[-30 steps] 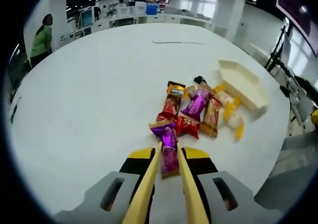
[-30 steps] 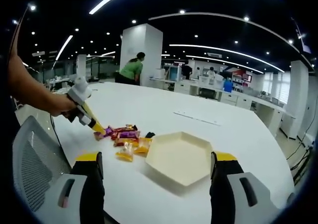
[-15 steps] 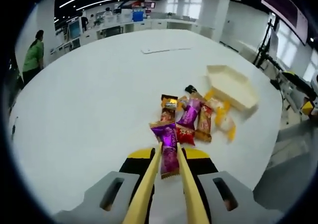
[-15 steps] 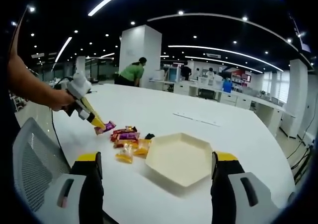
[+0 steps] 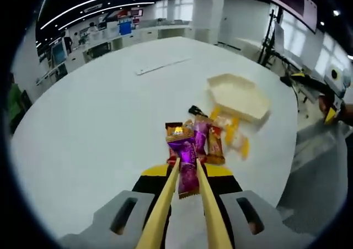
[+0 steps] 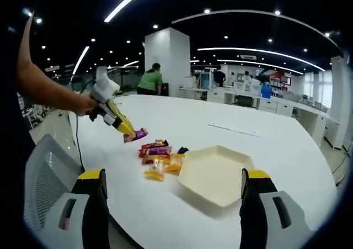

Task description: Place the target food into the container with the food tongs after gripping and lifting it, then release it inside without dropping or visibly crushing the food.

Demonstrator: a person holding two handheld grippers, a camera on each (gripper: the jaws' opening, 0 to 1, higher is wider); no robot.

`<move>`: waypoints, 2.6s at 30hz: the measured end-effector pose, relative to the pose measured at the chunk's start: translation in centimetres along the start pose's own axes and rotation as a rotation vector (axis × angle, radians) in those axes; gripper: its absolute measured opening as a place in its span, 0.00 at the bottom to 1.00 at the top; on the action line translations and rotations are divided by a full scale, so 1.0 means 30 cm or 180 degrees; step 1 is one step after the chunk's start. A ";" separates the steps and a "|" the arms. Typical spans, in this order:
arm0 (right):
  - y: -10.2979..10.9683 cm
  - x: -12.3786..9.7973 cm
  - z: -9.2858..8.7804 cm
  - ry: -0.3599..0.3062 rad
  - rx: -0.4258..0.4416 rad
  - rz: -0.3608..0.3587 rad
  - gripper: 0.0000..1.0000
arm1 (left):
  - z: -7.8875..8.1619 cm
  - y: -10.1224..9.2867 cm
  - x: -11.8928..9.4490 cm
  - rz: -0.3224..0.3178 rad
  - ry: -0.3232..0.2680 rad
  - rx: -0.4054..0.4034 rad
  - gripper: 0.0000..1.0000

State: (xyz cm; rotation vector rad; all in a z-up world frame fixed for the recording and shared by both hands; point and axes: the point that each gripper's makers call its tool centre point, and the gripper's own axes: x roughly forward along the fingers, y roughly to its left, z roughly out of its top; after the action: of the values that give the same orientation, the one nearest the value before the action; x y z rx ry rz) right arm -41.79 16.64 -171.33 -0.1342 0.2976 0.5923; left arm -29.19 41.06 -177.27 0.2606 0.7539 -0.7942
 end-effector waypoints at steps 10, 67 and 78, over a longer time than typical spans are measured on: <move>-0.026 -0.004 -0.019 0.0090 -0.0127 -0.0129 1.00 | 0.095 -0.079 0.007 -0.0247 0.0043 0.0364 0.17; -0.060 -0.020 0.009 -0.0083 0.0029 -0.0265 0.99 | 0.572 -0.591 0.460 -0.1289 0.0156 0.1454 0.20; -0.055 -0.018 0.008 -0.0074 0.0020 -0.0250 0.99 | 0.574 -0.587 0.431 -0.1294 0.0040 0.1463 0.22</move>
State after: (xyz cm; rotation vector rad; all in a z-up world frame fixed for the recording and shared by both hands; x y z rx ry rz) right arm -41.23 15.04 -170.85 -0.1323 0.2705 0.5146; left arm -27.17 13.65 -172.93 0.5343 0.6357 -1.3544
